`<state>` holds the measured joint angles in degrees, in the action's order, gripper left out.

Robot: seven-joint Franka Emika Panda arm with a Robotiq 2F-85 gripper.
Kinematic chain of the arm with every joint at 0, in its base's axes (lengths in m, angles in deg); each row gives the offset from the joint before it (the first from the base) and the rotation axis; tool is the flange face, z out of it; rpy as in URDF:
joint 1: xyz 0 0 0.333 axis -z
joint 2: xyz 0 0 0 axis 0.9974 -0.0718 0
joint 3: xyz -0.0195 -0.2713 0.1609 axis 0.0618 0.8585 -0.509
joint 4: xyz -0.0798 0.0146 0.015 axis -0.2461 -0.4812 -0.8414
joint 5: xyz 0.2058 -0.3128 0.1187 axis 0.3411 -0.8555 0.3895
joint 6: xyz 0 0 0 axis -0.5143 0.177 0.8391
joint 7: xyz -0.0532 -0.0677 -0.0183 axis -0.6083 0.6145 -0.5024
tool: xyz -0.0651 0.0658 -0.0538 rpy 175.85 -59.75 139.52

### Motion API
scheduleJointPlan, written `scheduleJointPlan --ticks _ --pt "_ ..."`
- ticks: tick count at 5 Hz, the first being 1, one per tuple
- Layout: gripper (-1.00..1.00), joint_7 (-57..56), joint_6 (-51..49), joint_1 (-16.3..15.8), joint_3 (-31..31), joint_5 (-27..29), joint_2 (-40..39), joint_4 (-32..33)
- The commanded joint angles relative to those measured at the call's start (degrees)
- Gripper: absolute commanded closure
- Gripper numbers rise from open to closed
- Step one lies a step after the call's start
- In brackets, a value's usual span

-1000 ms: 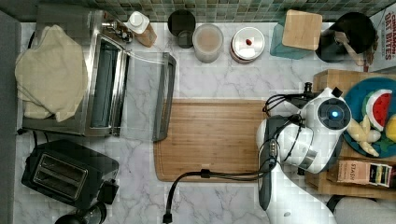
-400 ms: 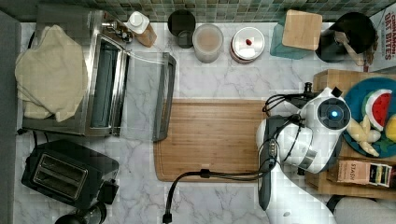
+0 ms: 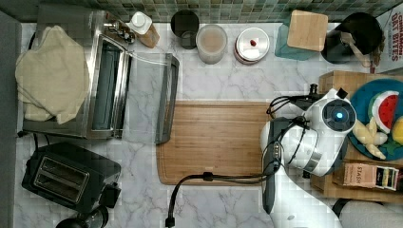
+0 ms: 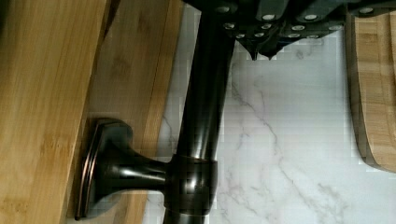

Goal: Close the drawer.

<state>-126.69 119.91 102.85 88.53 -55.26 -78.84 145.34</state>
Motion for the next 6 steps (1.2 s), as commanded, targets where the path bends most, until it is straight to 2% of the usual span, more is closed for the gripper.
scheduleJointPlan --ticks 1,2,3,6 --pt "1.00 -3.1 1.0 6.2 9.9 -0.3 -0.5 -5.8" --pt "1.00 -2.6 1.0 7.6 8.5 -1.1 -0.3 -5.8" --pt "1.00 -3.0 1.0 6.6 9.4 -0.6 -0.4 -5.8" --pt "1.00 -2.7 1.0 7.3 8.8 -0.9 -0.4 -5.8"
